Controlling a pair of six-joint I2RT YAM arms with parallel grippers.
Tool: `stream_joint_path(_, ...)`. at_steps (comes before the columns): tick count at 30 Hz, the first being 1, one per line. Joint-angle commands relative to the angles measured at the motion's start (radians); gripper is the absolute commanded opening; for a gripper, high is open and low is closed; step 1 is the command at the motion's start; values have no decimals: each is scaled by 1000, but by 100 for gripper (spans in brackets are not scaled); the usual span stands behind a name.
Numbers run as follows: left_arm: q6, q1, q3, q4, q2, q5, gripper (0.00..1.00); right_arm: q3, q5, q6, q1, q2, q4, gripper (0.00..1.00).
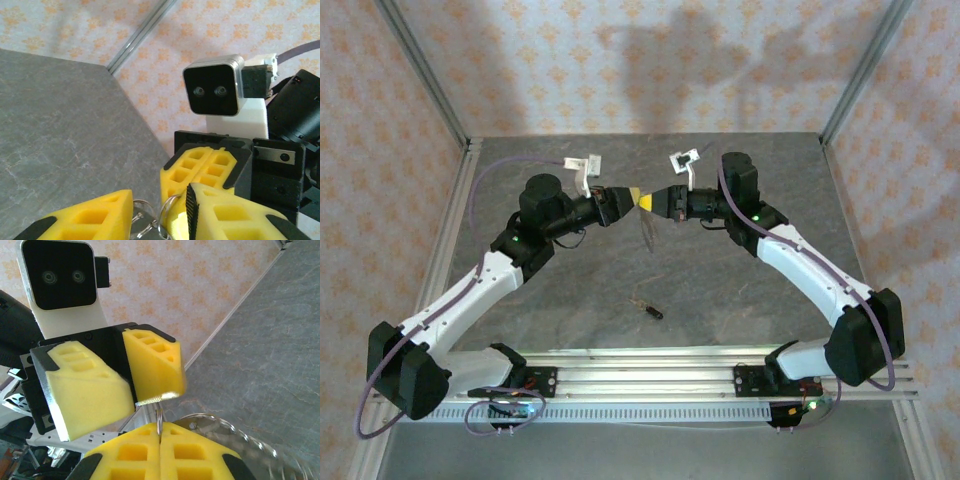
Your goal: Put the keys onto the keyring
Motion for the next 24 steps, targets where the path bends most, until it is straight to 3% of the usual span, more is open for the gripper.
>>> stream_joint_path(1, 3, -13, -7, 63, 1, 26, 31, -11, -25, 22, -4, -14, 84, 0)
stream_joint_path(17, 21, -25, -39, 81, -9, 65, 28, -14, -16, 50, -5, -22, 122, 0)
stream_joint_path(24, 36, -24, -45, 57, -11, 36, 38, -15, -13, 39, -7, -27, 106, 0)
